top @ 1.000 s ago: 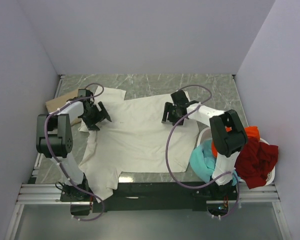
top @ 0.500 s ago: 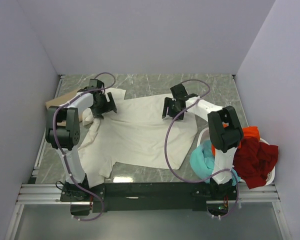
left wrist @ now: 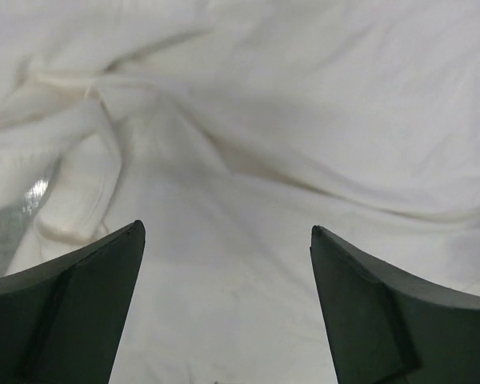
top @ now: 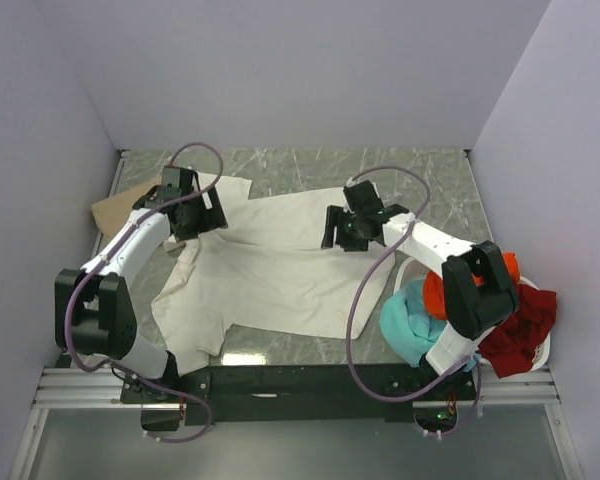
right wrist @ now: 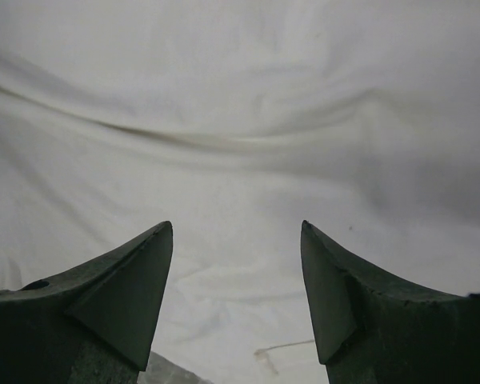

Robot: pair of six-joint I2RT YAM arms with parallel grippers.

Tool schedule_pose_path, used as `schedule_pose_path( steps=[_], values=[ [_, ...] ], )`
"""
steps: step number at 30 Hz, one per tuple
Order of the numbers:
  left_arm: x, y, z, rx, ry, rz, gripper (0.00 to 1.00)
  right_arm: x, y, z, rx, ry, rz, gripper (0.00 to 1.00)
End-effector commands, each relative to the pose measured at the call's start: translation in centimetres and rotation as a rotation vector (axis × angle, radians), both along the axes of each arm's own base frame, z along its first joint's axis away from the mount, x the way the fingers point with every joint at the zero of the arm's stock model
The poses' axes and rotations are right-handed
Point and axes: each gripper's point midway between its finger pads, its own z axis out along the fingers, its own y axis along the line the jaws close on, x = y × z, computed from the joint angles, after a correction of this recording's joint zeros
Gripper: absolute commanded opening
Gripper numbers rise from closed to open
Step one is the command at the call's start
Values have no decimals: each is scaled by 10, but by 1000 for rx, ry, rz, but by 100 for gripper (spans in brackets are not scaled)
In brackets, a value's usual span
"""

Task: Fold and stack the t-shirts
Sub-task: Fold the tshirt

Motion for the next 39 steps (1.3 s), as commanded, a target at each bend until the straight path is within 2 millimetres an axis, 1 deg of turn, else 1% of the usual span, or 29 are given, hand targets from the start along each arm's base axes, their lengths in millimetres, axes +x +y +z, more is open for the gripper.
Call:
schedule_pose_path(
  steps=[1, 2, 3, 4, 5, 8, 10, 13, 16, 17, 18, 19, 20, 21, 22, 23, 26, 27, 28, 29, 30, 31, 33, 34, 35, 36, 37, 38, 39],
  values=[
    [-39, 7, -29, 19, 104, 4, 91, -23, 17, -4, 35, 4, 30, 72],
    [-51, 6, -42, 0, 137, 9, 91, -30, 17, -10, 30, 18, 33, 71],
    [-56, 5, -43, -14, 139, 12, 91, -35, 22, -13, 33, 20, 44, 71],
    [-67, 5, -54, -26, 167, 15, 91, -38, 23, -15, 35, 24, 41, 71],
    [-69, 1, -55, -55, 166, 19, 91, -42, 21, -22, 29, 41, 39, 71],
    [-78, -3, -65, -87, 195, 28, 91, -48, 26, -31, 39, 62, 50, 71],
    [-79, -1, -71, -82, 206, 33, 91, -49, 27, -38, 42, 74, 57, 71],
    [-79, 4, -85, -56, 246, 39, 91, -47, 27, -45, 28, 90, 52, 71],
    [-77, 5, -103, -61, 285, 40, 91, -45, 23, -60, -10, 123, 29, 71],
    [-76, 6, -107, -61, 293, 43, 91, -44, 23, -62, -18, 126, 23, 71],
    [-77, 6, -117, -60, 321, 44, 91, -42, 22, -64, -26, 128, 16, 71],
    [-73, 5, -119, -65, 320, 44, 91, -44, 20, -69, -38, 146, 6, 71],
    [-74, 5, -129, -62, 349, 44, 91, -41, 17, -70, -50, 143, -7, 71],
    [-73, 4, -132, -64, 357, 40, 91, -41, 16, -72, -58, 151, -17, 71],
    [-67, 3, -133, -67, 349, 40, 91, -39, 15, -74, -65, 152, -25, 71],
    [-65, 3, -138, -67, 361, 40, 91, -37, 13, -73, -69, 150, -33, 71],
    [-51, 1, -136, -72, 336, 38, 90, -29, 8, -71, -63, 145, -61, 71],
    [-47, 1, -139, -68, 341, 40, 90, -25, 5, -71, -60, 143, -73, 71],
    [-38, 1, -135, -67, 322, 39, 90, -23, 3, -71, -60, 144, -79, 71],
    [-33, 1, -134, -63, 316, 36, 90, -19, 2, -69, -54, 141, -86, 71],
    [-30, 2, -138, -55, 324, 37, 90, -17, 1, -69, -51, 144, -85, 71],
    [-20, 1, -133, -53, 303, 31, 90, -12, -4, -70, -50, 149, -96, 71],
    [-14, 1, -137, -47, 314, 28, 90, -4, -7, -68, -45, 147, -101, 71],
    [-4, 0, -132, -47, 299, 25, 90, 0, -11, -70, -40, 156, -110, 71],
    [-1, -1, -136, -44, 309, 21, 90, 5, -10, -67, -35, 148, -112, 71],
    [3, -1, -135, -43, 307, 20, 90, 8, -12, -66, -35, 149, -111, 71],
    [12, -2, -130, -41, 288, 16, 90, 11, -13, -67, -35, 155, -112, 71],
    [15, -2, -132, -36, 293, 12, 90, 19, -16, -63, -28, 143, -120, 71],
    [18, -2, -131, -32, 289, 9, 90, 21, -18, -63, -33, 148, -119, 71]
  ],
)
